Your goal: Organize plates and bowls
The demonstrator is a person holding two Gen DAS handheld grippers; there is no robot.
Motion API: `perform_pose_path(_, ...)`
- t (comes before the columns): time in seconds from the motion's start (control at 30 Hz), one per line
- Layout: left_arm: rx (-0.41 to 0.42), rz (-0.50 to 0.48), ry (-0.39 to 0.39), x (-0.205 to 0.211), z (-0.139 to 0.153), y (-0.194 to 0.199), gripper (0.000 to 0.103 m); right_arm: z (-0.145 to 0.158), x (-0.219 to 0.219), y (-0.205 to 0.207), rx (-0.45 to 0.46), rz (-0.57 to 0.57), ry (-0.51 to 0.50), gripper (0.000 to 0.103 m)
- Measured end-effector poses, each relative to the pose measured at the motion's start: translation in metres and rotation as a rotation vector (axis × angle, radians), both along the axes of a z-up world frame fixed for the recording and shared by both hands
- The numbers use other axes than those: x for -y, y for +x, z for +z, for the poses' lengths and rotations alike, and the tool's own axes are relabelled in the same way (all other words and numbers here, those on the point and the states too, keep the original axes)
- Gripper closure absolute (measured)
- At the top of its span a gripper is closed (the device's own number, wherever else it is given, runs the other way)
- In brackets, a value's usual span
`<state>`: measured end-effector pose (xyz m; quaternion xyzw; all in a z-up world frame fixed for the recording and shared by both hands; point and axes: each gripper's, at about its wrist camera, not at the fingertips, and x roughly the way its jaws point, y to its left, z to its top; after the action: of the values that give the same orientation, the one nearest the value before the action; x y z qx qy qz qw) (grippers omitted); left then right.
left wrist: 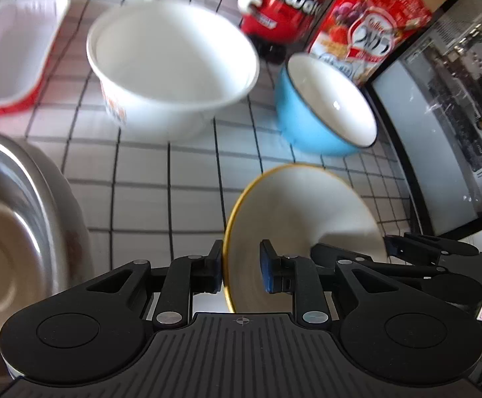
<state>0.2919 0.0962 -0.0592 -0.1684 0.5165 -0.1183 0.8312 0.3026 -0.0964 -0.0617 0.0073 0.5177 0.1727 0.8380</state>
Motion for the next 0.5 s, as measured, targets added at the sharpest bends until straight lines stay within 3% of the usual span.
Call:
perform_pose_path(0.27, 0.148, 0.063, 0.025, -0.022, 0.04, 0.002, 0.079, 0.021, 0.026, -0.003, 0.071, -0.11, -0.017, 0.051)
perform_pose_path(0.37, 0.192, 0.077, 0.0, -0.029, 0.056, 0.013, 0.079, 0.037, 0.036, -0.001, 0.137, -0.147, -0.032, 0.043)
perform_pose_path(0.43, 0.207, 0.064, -0.012, -0.028, 0.066, 0.025, 0.079, 0.046, 0.044, 0.005, 0.183, -0.189, -0.055, 0.028)
perform_pose_path(0.5, 0.213, 0.037, -0.024, -0.022, 0.074, 0.04, 0.079, 0.055, 0.051, 0.012, 0.216, -0.235, -0.089, 0.023)
